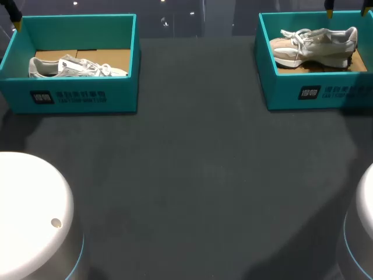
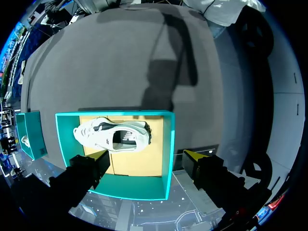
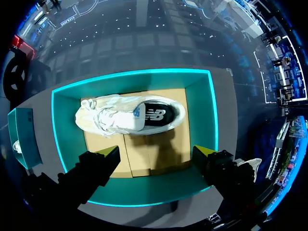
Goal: Take the shoe out of the shoebox, open the shoe tongue, remove and reinsert the insole, then place the shoe into the shoebox
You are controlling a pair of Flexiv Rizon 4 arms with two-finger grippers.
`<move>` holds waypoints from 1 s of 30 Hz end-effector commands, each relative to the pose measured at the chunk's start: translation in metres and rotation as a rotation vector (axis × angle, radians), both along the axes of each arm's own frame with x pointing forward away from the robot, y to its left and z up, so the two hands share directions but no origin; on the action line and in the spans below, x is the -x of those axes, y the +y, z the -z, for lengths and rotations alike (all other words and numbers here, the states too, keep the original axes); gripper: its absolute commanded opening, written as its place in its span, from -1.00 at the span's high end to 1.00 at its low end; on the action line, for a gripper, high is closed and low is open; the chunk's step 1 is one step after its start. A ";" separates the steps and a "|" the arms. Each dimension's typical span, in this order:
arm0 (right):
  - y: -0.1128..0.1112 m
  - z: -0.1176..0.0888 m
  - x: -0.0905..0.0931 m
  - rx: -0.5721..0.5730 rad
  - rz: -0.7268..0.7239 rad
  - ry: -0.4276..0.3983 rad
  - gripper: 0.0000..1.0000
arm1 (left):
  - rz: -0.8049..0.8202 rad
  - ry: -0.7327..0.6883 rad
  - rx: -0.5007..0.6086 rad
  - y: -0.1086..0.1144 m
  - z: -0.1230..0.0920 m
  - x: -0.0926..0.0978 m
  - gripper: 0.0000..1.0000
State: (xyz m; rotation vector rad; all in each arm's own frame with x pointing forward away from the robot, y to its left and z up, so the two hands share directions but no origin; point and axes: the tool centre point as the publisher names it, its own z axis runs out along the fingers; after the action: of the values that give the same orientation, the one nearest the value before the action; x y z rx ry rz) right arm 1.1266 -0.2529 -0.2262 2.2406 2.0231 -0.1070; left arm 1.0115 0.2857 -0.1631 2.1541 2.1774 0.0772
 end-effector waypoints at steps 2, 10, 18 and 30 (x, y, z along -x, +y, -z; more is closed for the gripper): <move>-0.016 0.015 -0.016 0.000 0.023 0.020 -1.00 | 0.001 -0.001 -0.001 0.001 -0.001 0.001 -1.00; -0.036 0.036 -0.017 0.002 0.043 0.023 -1.00 | 0.001 -0.001 -0.001 0.001 -0.001 0.001 -1.00; -0.045 0.063 -0.019 -0.012 0.035 0.031 -1.00 | 0.001 -0.001 -0.001 0.001 -0.001 0.001 -1.00; -0.058 0.092 -0.025 -0.020 0.028 0.032 -0.76 | 0.001 -0.001 -0.001 0.001 -0.001 0.001 -1.00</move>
State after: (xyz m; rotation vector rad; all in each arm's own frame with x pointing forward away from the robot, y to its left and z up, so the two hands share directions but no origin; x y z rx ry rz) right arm 1.1449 -0.3066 -0.3102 2.2848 2.0114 -0.1260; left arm 1.0115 0.2858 -0.1631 2.1540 2.1775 0.0772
